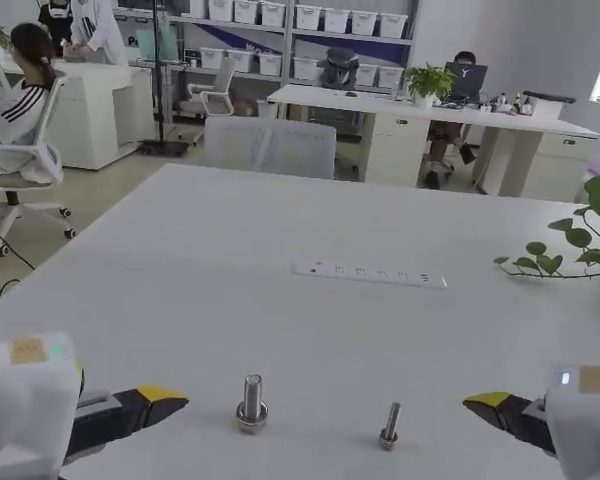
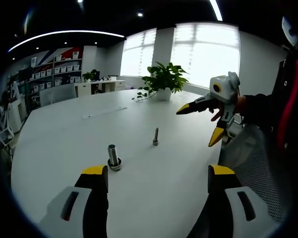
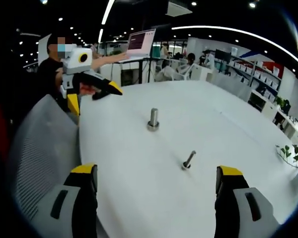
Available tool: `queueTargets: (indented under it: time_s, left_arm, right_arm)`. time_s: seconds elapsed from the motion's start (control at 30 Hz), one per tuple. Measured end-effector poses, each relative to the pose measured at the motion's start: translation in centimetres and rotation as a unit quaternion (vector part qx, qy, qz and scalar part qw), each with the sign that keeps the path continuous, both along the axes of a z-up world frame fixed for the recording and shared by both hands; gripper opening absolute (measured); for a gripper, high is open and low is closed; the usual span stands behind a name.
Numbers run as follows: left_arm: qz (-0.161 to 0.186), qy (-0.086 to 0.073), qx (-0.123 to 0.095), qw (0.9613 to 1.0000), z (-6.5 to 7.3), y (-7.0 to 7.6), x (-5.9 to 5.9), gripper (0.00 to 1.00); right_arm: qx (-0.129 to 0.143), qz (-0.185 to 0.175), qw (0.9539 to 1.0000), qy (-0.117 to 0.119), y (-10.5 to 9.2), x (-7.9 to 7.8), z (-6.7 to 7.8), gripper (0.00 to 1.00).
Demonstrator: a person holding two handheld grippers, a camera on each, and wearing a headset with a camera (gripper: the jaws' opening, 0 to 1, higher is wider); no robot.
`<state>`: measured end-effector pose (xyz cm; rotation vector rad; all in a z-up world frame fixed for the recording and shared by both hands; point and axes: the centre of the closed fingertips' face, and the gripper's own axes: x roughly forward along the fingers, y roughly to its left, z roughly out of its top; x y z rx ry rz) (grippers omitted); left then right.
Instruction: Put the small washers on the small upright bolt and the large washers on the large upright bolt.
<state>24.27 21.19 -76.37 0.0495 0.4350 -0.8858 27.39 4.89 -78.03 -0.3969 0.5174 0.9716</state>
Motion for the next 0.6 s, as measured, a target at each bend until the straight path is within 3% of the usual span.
queueTargets:
  time_s: [0.2, 0.43, 0.6]
  left_arm:
    - [0.007, 0.013, -0.001, 0.9999, -0.9, 0.2, -0.8, 0.84]
    - [0.018, 0.029, -0.006, 0.9994, -1.9, 0.5, -1.2, 0.84]
    - [0.021, 0.031, -0.008, 0.9993, -2.0, 0.4, -1.2, 0.84]
  right_arm:
    - [0.021, -0.023, 0.9995, -0.005, 0.0, 0.1, 0.0, 1.00]
    - [0.024, -0.037, 0.9990, 0.006, -0.4, -0.5, -1.5, 1.00]
    - [0.020, -0.037, 0.9991, 0.010, -0.6, -0.8, -1.9, 1.00]
